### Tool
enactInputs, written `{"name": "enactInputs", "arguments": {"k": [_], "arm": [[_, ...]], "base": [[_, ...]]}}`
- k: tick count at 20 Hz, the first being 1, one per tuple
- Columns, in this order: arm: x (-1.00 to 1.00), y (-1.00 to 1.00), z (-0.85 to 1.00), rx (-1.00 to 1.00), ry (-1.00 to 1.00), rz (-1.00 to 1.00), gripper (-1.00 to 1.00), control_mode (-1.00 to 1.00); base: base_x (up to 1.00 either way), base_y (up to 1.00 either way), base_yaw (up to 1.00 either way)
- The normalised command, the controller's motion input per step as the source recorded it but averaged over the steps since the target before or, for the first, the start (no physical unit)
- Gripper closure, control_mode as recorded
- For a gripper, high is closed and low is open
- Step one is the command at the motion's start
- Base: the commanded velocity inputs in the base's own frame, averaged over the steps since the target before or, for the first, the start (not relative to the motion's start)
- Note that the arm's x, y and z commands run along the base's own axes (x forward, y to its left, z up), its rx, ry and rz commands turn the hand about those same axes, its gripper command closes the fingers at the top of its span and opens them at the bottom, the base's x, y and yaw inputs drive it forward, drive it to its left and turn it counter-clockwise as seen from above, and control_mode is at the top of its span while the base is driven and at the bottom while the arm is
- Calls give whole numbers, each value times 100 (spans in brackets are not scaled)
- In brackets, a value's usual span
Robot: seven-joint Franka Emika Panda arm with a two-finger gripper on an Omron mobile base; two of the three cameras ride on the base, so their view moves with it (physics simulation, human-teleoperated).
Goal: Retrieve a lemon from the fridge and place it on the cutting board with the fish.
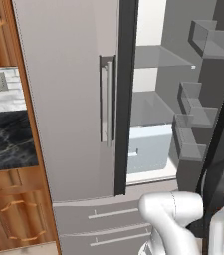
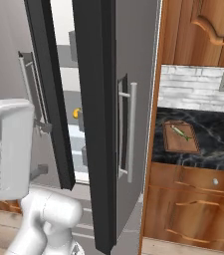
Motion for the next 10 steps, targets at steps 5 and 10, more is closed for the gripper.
{"name": "enactInputs", "arguments": {"k": [5, 10], "arm": [[10, 63, 7, -32, 28, -8, -100, -100], [38, 29, 0, -2, 15, -2, -100, -100]], "base": [[0, 0, 0], [0, 0, 0]]}}
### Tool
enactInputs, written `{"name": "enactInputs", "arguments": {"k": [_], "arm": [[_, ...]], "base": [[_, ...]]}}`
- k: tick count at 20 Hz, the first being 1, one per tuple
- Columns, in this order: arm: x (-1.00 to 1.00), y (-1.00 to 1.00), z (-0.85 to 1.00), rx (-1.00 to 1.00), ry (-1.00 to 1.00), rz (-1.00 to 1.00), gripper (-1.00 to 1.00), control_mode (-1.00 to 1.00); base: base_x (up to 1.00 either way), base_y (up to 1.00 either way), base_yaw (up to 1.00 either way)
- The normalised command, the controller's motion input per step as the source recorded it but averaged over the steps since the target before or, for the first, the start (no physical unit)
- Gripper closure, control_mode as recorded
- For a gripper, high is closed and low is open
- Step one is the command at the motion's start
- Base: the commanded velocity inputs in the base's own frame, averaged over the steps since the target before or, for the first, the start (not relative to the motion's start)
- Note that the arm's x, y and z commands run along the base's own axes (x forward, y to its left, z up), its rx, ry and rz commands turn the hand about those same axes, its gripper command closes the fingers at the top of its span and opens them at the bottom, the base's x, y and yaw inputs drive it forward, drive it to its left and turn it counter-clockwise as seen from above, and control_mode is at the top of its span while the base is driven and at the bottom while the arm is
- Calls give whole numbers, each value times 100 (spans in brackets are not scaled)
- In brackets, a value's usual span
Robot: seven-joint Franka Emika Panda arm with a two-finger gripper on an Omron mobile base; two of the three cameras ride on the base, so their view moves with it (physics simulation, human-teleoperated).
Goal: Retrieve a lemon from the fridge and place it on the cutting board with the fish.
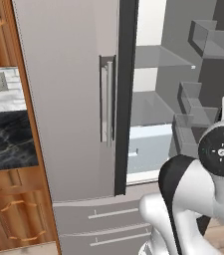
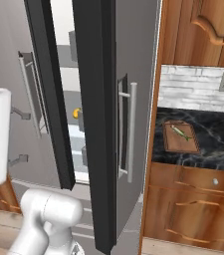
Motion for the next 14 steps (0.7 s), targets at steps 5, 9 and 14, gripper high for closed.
{"name": "enactInputs", "arguments": {"k": [5, 9, 14], "arm": [[71, 37, 0, -11, 13, 0, -100, -100], [72, -14, 0, -3, 25, 4, -100, -100], [48, -59, 0, 0, 29, 5, -100, -100]], "base": [[0, 0, 0], [0, 0, 0], [0, 0, 0]]}}
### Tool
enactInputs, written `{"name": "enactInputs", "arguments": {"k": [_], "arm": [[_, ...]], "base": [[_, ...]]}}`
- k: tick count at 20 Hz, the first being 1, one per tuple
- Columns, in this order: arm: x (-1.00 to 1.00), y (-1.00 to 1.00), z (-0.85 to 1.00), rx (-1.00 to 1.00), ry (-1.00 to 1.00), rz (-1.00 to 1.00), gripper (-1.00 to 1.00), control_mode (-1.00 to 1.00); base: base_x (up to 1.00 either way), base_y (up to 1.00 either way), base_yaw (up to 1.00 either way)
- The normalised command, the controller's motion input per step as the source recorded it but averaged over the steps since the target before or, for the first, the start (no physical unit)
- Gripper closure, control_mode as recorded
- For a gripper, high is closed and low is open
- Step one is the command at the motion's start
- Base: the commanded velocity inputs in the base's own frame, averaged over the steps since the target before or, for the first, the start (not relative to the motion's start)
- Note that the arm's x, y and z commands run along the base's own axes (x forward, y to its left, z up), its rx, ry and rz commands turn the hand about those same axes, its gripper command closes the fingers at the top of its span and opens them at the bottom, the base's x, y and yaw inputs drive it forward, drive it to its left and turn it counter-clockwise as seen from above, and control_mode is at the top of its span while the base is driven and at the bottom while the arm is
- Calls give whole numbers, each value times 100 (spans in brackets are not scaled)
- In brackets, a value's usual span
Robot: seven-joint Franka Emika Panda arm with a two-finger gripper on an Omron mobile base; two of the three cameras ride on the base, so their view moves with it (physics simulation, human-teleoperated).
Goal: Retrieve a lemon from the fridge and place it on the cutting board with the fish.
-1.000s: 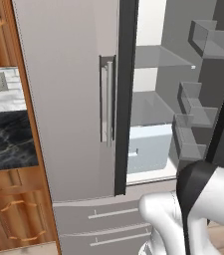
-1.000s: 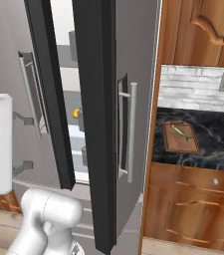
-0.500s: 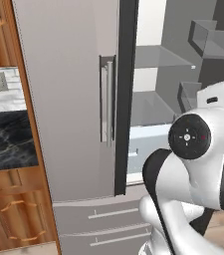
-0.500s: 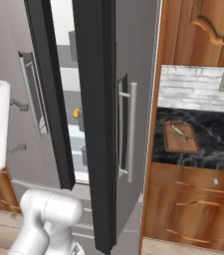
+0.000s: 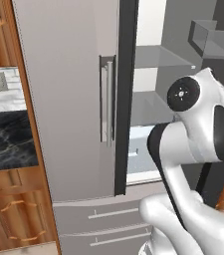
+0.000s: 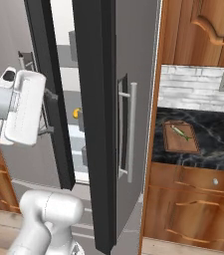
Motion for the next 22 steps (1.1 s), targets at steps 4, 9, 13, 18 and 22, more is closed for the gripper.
{"name": "enactInputs", "arguments": {"k": [4, 9, 13, 18, 22], "arm": [[10, -43, 0, 0, 21, 1, -100, -100], [24, -11, 0, 0, 20, 0, -100, -100], [39, 0, 0, -2, 18, 0, -100, -100], [39, -11, -8, -7, 15, 0, -100, -100], [38, -42, -26, -10, 13, 0, -100, -100]], "base": [[0, 0, 0], [0, 0, 0], [0, 0, 0], [0, 0, 0], [0, 0, 0]]}}
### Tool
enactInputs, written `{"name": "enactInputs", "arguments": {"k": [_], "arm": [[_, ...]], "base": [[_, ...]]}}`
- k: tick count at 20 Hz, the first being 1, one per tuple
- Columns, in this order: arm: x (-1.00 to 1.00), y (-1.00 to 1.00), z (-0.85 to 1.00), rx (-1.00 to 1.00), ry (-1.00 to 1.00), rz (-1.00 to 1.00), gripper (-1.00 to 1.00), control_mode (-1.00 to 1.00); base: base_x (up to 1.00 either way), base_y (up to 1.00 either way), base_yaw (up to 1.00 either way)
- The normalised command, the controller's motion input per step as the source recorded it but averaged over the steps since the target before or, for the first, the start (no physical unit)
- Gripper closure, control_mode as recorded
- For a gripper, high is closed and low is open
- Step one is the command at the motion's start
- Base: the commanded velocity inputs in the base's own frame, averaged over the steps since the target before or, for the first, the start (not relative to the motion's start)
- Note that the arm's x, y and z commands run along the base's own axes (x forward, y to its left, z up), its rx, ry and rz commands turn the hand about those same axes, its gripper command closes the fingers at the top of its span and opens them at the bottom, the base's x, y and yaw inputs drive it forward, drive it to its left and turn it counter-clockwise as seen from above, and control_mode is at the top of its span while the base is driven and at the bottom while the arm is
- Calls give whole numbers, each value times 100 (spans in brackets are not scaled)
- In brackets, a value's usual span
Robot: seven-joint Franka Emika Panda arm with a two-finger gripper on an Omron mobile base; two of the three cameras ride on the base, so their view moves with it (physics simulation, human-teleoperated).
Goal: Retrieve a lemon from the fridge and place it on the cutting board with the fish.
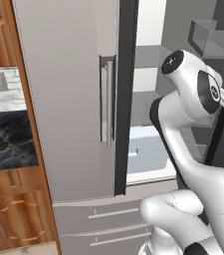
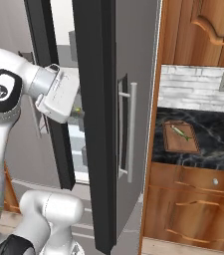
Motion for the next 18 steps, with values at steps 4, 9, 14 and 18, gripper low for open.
{"name": "enactInputs", "arguments": {"k": [4, 9, 14, 18], "arm": [[27, -58, -21, -9, 14, 0, -100, -100], [31, -64, -19, -9, 18, 0, -100, -100], [1, -99, -3, -2, 20, -2, -100, -100], [0, -95, -3, -1, 11, -2, -100, -100]], "base": [[0, 0, 0], [0, 0, 0], [0, 0, 0], [0, 0, 0]]}}
